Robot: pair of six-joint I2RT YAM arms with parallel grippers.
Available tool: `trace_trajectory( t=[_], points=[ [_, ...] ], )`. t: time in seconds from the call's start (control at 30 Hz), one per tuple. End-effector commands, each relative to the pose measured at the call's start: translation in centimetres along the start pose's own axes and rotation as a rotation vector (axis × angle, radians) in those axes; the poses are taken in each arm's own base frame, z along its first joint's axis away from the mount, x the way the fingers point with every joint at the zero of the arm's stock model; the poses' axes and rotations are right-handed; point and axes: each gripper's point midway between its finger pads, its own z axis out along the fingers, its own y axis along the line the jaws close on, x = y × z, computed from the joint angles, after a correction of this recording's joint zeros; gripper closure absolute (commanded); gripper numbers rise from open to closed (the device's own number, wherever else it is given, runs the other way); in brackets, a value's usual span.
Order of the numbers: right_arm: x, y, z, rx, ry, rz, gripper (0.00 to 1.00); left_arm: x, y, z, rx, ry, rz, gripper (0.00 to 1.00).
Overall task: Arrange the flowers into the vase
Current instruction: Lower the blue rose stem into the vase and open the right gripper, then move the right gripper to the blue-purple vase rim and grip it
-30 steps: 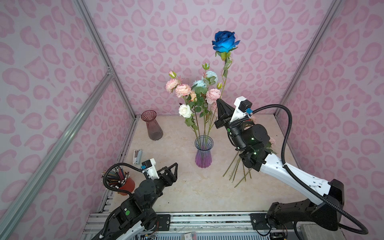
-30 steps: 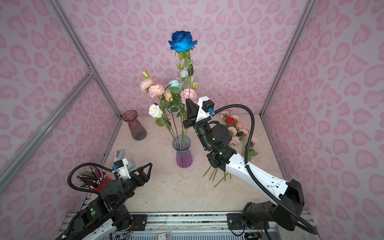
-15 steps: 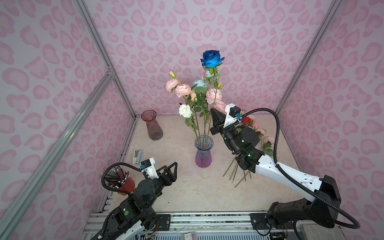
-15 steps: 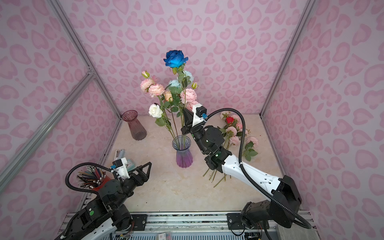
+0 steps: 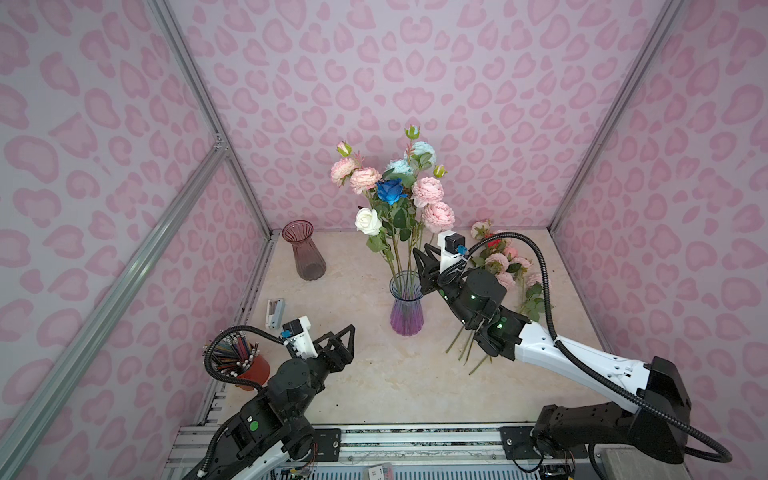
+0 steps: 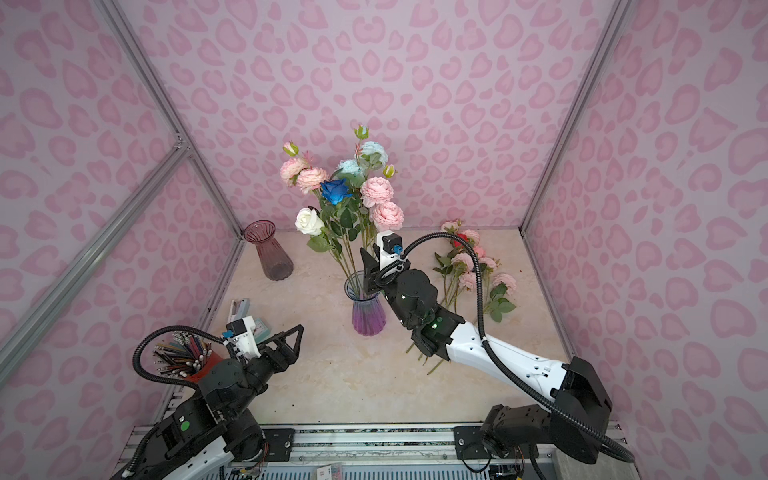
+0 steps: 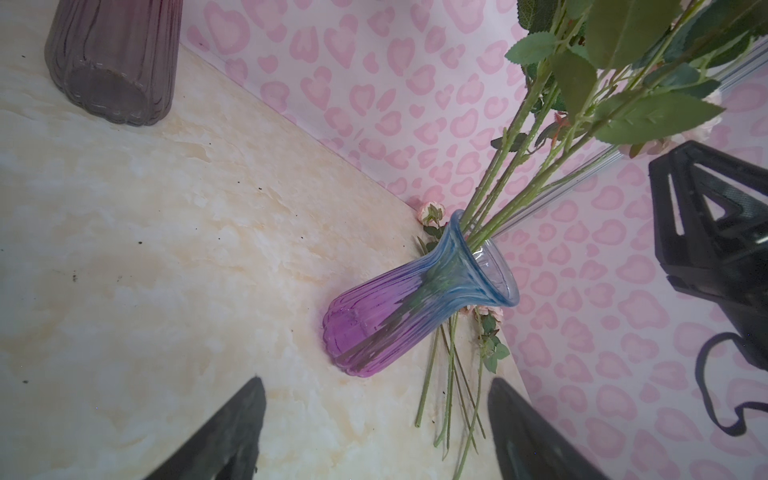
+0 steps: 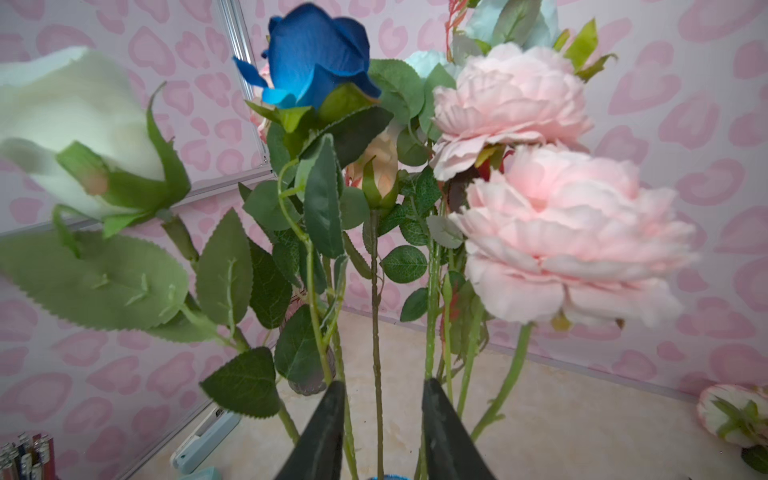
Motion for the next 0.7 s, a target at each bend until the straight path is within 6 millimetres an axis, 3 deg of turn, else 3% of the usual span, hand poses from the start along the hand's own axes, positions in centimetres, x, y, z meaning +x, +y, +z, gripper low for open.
trace_trajectory(
  t=[0.0, 0.33, 0.57, 0.67],
  points=[
    [0.0, -0.3, -0.9, 0.026, 0.011, 0.018, 0.67, -0.2, -0.1, 0.1, 0.003, -0.016, -0.021, 0.15],
    [-0.6, -1.0, -5.4, 0.069, 0.129, 0.002, 0.68, -0.4, -0.2, 0.3, 0.001, -0.026, -0.008, 0.15],
    [1.7, -6.9, -9.6, 0.288, 0.233, 0.036, 0.68, -1.4, -2.8, 1.3, -0.011, 0.027, 0.058, 0.15],
    [2.6, -8.9, -10.0, 0.317, 0.31, 0.127, 0.71, -0.5, -2.6, 2.6, -0.057, 0.068, 0.084, 0.14]
  ],
)
